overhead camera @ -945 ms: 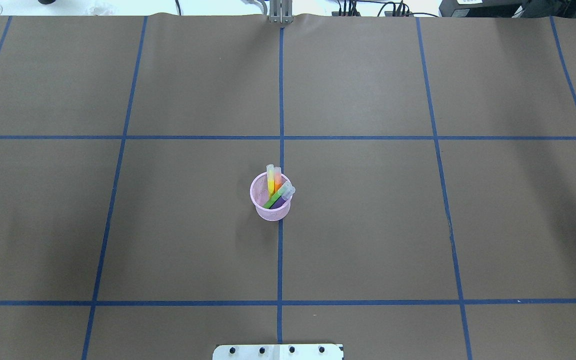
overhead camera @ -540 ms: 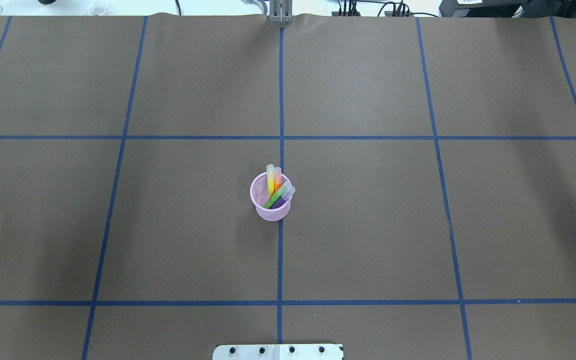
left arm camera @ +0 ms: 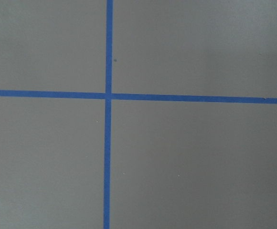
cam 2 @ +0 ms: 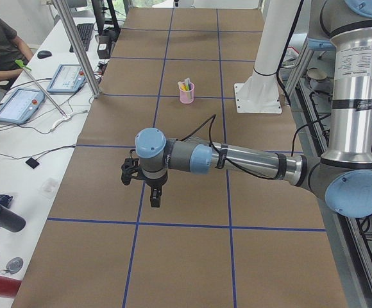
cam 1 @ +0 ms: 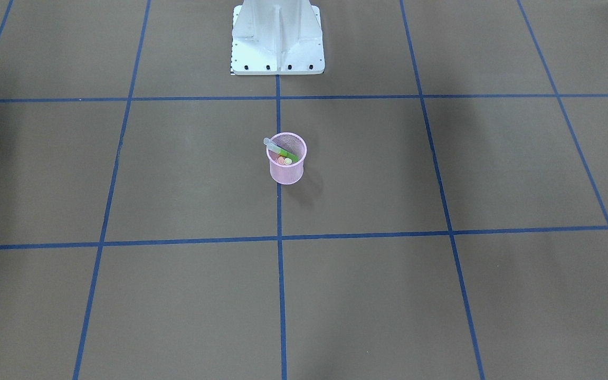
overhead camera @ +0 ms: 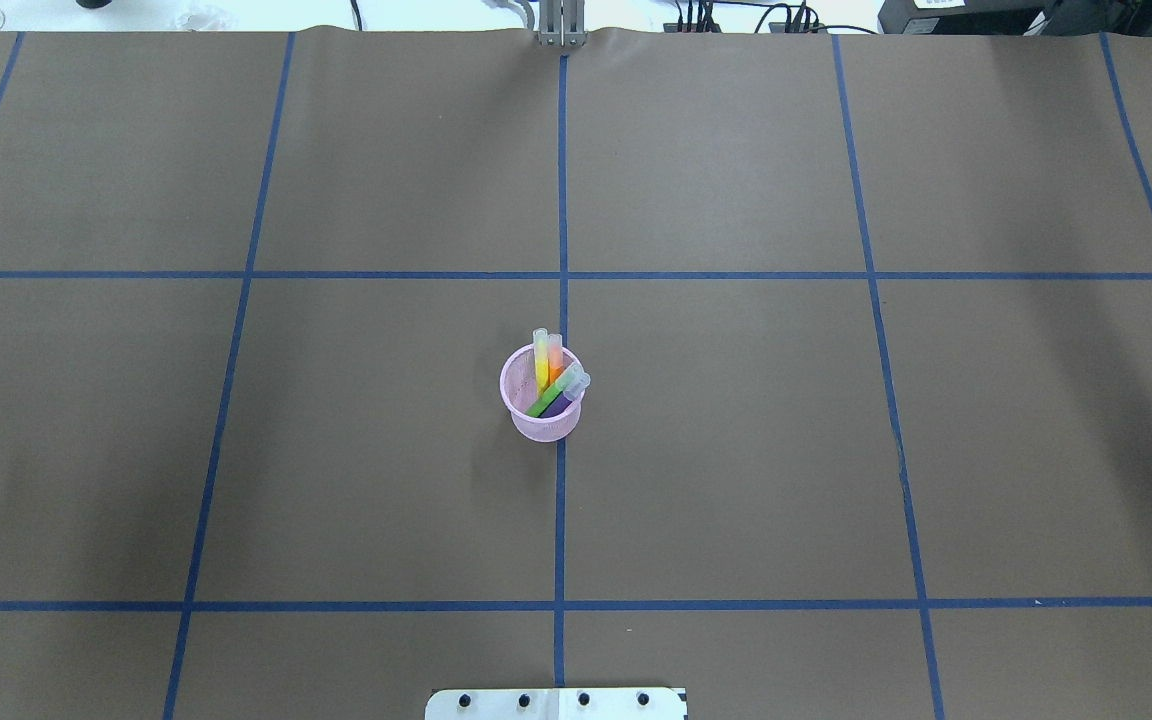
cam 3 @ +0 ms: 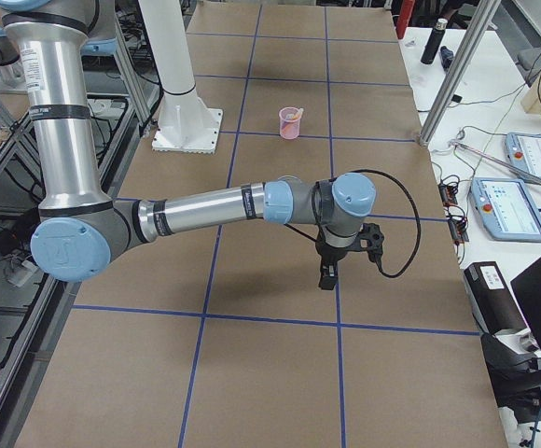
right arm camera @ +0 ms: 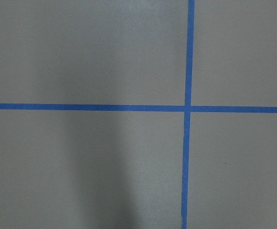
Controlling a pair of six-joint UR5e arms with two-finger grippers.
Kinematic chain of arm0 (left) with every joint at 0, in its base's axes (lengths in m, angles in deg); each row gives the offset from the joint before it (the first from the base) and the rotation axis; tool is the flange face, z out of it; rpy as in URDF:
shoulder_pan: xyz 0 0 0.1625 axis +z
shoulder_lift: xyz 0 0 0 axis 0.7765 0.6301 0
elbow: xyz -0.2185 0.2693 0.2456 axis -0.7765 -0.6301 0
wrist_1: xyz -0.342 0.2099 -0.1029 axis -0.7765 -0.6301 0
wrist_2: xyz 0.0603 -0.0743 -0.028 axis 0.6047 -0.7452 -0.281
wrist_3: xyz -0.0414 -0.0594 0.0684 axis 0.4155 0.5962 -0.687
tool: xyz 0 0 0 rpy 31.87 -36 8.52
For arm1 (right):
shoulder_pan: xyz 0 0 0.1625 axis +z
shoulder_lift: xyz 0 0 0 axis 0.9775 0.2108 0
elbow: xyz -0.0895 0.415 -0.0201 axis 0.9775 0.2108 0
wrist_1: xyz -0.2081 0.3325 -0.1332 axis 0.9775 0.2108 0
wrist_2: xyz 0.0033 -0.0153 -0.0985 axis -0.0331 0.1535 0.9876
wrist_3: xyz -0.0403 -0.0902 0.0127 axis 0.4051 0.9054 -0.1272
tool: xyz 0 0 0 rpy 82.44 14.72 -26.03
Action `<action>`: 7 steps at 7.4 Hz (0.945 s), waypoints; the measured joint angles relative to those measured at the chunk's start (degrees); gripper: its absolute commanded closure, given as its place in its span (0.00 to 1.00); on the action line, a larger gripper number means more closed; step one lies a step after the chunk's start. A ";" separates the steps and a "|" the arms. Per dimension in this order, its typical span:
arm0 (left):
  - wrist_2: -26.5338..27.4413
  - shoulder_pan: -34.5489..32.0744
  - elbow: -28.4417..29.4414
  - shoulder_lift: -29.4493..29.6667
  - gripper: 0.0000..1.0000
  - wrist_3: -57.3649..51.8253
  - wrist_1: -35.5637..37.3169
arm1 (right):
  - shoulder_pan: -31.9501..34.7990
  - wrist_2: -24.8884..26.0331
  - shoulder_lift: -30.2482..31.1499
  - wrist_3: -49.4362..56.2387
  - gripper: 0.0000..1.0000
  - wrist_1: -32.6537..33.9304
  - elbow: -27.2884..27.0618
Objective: Collect pens into pen holder
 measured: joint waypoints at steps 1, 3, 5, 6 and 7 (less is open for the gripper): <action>0.94 -0.08 -0.57 -0.93 0.00 -0.39 0.54 | 0.00 0.01 0.04 -0.03 0.00 0.00 0.01; 0.36 -0.16 -2.34 -6.07 0.00 -0.32 0.44 | 0.00 0.02 0.08 0.13 0.00 0.00 -0.05; -0.52 -0.24 -5.34 -8.39 0.00 3.04 0.47 | 0.00 0.09 0.42 0.71 0.00 -0.02 0.20; -0.38 -0.27 -5.11 -7.50 0.00 4.54 0.62 | 0.00 0.14 1.19 1.08 0.00 -0.22 0.45; -0.16 -0.27 -4.15 -6.06 0.00 5.15 0.79 | 0.00 0.16 2.27 1.39 0.00 -0.93 0.63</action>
